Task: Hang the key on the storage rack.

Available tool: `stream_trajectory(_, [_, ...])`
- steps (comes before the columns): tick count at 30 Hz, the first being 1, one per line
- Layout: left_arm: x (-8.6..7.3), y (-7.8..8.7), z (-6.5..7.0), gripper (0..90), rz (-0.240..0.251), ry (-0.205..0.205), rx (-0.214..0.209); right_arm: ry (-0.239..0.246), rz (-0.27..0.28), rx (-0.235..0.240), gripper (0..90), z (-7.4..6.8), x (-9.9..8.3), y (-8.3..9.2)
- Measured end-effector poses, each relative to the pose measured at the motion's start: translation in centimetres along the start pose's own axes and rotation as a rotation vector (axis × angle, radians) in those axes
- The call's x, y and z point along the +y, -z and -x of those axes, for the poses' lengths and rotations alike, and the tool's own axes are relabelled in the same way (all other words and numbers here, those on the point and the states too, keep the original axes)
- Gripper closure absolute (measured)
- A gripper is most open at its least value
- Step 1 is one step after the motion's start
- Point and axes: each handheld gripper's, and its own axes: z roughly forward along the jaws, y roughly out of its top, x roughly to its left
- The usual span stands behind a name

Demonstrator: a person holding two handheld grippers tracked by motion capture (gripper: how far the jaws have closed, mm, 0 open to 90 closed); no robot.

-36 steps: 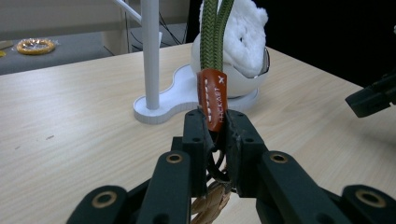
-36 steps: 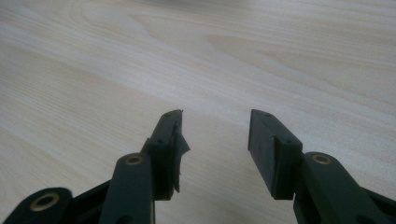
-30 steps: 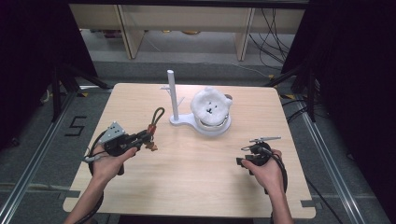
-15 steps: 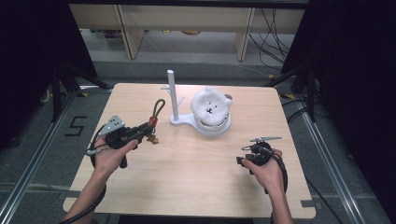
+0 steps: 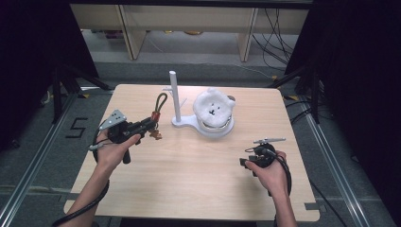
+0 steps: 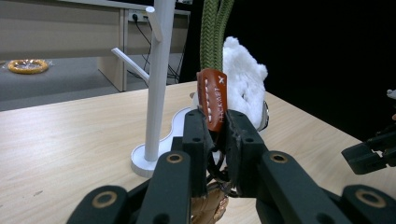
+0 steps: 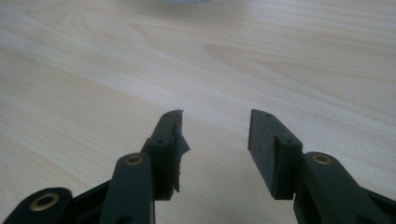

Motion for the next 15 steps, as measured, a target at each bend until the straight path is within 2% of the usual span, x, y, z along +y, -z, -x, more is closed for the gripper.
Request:
stream_trajectory(6, [0.49,-0.34,-0.28,78.6,0.011,0.005,0.003,0.006,-0.004,0.004,55.6,-0.02,0.01,0.05])
stream_trajectory(9, [0.68,-0.54,-0.43,78.6,0.016,0.011,0.003,0.036,0.005,-0.028,55.5,0.15,-0.03,-0.12])
stream_trajectory(10, [0.68,-0.54,-0.43,78.6,0.016,0.011,0.003,0.036,0.005,-0.028,55.5,0.15,-0.03,-0.12])
stream_trajectory(11, [0.75,-0.64,-0.5,78.6,0.018,0.016,0.001,0.022,0.001,0.001,55.5,0.05,0.01,-0.09])
stream_trajectory(12, [0.83,-0.79,-0.61,78.6,0.019,0.02,0.001,0.035,0.001,-0.032,55.5,0.16,-0.03,-0.13])
stream_trajectory(14, [0.87,-0.87,-0.63,78.6,0.021,0.022,0.001,0.032,0.002,-0.031,55.5,0.16,-0.03,-0.14])
stream_trajectory(15, [0.91,-0.93,-0.68,78.6,0.021,0.02,0.002,0.012,0.025,-0.014,55.5,0.0,-0.08,-0.21])
